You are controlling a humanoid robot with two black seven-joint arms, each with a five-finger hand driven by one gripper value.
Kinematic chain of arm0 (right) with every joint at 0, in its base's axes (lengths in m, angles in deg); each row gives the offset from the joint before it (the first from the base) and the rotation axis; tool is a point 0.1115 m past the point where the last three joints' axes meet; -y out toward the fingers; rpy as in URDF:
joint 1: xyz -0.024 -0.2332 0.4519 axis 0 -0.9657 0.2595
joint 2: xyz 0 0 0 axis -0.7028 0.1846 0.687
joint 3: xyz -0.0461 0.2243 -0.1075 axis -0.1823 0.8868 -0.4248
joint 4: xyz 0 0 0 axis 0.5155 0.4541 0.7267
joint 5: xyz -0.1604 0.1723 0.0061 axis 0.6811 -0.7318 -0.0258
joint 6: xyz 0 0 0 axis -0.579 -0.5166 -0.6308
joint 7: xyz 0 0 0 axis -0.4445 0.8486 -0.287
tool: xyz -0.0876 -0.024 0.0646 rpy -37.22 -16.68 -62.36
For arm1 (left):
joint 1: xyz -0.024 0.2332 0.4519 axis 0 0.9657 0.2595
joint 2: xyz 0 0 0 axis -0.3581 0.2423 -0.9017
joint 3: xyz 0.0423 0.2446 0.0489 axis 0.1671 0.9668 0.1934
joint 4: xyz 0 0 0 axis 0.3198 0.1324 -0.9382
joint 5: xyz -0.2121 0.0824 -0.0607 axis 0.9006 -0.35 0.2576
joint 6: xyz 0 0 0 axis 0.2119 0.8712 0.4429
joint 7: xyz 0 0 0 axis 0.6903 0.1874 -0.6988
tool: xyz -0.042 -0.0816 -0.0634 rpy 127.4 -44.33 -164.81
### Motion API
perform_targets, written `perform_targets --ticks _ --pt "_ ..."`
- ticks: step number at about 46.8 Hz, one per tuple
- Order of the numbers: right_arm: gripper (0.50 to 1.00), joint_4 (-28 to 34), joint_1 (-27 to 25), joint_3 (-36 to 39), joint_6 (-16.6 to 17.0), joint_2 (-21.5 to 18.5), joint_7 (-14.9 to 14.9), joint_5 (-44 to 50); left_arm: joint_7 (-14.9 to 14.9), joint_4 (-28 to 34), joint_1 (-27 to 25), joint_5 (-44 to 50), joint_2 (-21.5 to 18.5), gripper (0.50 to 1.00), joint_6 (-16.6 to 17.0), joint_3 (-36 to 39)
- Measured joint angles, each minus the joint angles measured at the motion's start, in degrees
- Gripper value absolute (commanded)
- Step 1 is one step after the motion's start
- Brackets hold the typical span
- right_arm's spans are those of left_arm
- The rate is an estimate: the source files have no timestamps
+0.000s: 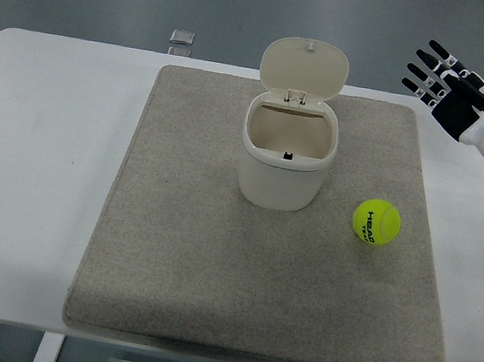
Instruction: Pick up the tennis ball and place it in the box.
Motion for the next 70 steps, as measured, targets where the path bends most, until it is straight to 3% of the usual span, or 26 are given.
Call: perform_targets --ticks 44,70 --pt "0.903 -0.2 0.1 -1.2 1.2 1.1 -0.3 1.5 0.0 -0.6 -0.4 0.0 0.0 0.992 0.5 0.3" --pt "0.905 -0.7 0.0 -1.3 4.0 3.6 -0.3 9.2 0.0 -0.5 -0.4 0.0 0.0 0.992 0.5 0.3"
